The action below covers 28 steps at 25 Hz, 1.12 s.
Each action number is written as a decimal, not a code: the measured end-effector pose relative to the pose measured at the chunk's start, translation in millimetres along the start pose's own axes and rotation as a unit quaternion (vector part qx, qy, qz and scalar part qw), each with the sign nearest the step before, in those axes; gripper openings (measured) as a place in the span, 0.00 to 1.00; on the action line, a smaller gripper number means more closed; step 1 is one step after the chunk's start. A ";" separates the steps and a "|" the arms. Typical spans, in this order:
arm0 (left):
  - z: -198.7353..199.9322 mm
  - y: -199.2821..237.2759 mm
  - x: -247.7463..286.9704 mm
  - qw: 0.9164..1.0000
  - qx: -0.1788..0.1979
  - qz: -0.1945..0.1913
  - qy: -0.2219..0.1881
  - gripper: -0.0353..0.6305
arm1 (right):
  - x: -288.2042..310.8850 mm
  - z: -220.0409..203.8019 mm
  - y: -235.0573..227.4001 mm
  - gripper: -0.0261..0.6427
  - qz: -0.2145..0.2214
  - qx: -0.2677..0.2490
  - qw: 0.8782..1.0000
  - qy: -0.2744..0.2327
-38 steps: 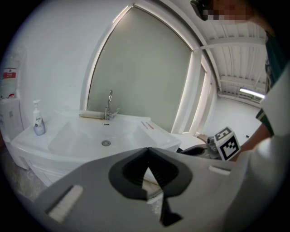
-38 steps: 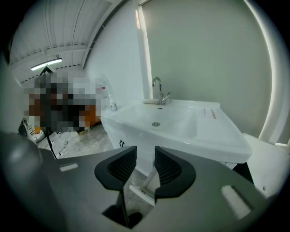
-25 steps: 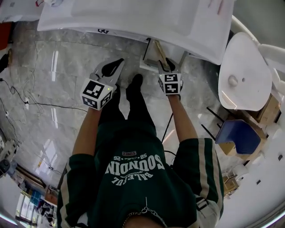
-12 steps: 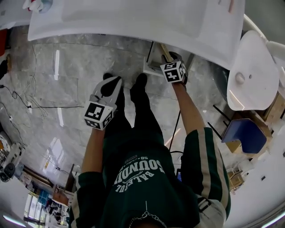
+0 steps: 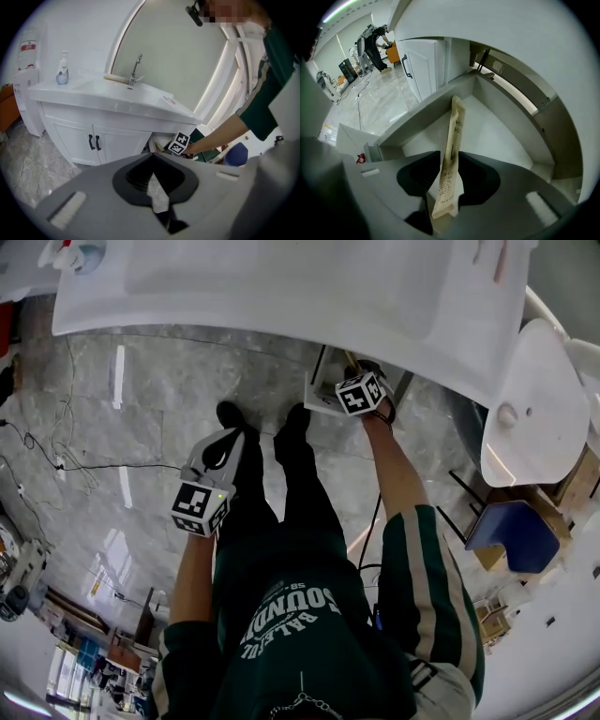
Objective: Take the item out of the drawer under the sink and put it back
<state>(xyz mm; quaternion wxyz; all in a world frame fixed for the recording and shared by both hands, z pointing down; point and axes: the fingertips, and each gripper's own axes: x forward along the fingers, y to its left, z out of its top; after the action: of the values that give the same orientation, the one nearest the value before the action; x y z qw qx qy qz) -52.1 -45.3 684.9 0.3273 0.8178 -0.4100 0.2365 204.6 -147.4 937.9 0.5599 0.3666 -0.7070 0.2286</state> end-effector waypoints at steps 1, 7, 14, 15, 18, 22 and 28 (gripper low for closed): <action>-0.3 2.3 -0.1 1.000 -0.001 0.001 0.000 0.12 | 2.2 -0.2 -0.8 0.21 -0.002 0.002 1.000 0.004; 3.8 6.6 -0.5 1.000 -0.006 0.005 -0.004 0.12 | 11.8 -8.0 -2.5 0.16 -0.008 -0.006 0.999 0.036; 8.0 6.6 -2.5 1.000 -0.004 -0.002 -0.011 0.12 | -5.7 1.6 -9.4 0.11 -0.016 -0.008 0.999 0.033; 8.4 6.0 -2.5 1.000 -0.004 -0.004 -0.012 0.12 | -10.8 3.7 -9.1 0.11 -0.016 -0.011 0.999 0.030; 14.1 0.3 -3.2 1.000 0.000 -0.010 -0.016 0.12 | -25.8 3.2 -8.4 0.11 -0.018 -0.027 0.999 0.025; 28.9 -8.9 -9.4 0.999 0.009 -0.018 -0.031 0.12 | -50.3 0.2 -4.5 0.11 -0.019 -0.045 0.999 0.023; 46.9 -17.2 -26.2 0.998 0.022 -0.021 -0.049 0.12 | -94.0 10.7 0.6 0.11 -0.028 -0.037 0.999 -0.010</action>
<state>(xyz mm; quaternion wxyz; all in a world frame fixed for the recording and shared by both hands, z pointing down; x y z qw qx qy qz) -46.8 -58.2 630.3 0.2939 0.8439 -0.4028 0.1980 207.2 -130.3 845.0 0.5723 0.3675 -0.7099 0.1828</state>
